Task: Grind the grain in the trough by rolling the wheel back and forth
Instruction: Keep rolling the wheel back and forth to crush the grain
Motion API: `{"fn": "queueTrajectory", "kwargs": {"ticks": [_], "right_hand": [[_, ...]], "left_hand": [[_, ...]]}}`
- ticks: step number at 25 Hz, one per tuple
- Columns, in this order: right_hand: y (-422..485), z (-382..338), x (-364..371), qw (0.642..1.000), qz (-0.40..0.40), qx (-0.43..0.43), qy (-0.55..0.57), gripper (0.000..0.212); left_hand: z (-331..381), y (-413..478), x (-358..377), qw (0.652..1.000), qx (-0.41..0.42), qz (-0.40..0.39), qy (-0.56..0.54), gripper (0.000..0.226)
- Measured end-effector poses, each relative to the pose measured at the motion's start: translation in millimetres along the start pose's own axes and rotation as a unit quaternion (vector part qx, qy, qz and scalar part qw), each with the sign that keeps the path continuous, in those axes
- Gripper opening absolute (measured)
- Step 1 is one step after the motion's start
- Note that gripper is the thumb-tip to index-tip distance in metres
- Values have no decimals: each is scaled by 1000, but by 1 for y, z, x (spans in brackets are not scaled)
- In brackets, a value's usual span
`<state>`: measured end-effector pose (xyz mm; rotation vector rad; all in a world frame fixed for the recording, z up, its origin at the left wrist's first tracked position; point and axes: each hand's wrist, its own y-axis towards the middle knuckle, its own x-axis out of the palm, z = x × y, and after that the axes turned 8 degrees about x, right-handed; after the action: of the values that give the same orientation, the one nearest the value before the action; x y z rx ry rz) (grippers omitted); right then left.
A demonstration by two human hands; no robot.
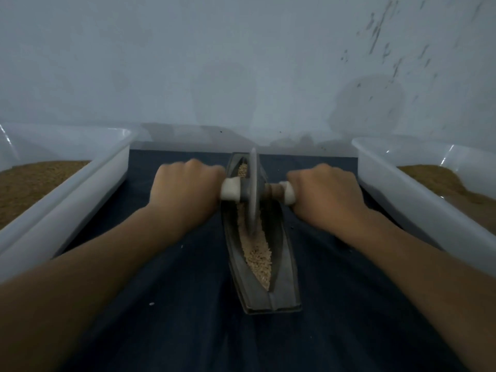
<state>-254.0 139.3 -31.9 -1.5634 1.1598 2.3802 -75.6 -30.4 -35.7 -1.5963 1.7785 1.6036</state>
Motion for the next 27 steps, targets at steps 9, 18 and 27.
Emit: {"fn": "queueTrajectory", "kwargs": {"ticks": [9, 18, 27], "right_hand": [[9, -3, 12, 1000, -6, 19, 23, 30], [-25, 8, -5, 999, 29, -24, 33, 36], [-60, 29, -61, 947, 176, 37, 265, 78]], "left_hand": [[6, 10, 1, 999, -22, -33, 23, 8], [6, -25, -13, 999, 22, 26, 21, 45], [0, -45, -6, 957, -197, 33, -209, 10]]}}
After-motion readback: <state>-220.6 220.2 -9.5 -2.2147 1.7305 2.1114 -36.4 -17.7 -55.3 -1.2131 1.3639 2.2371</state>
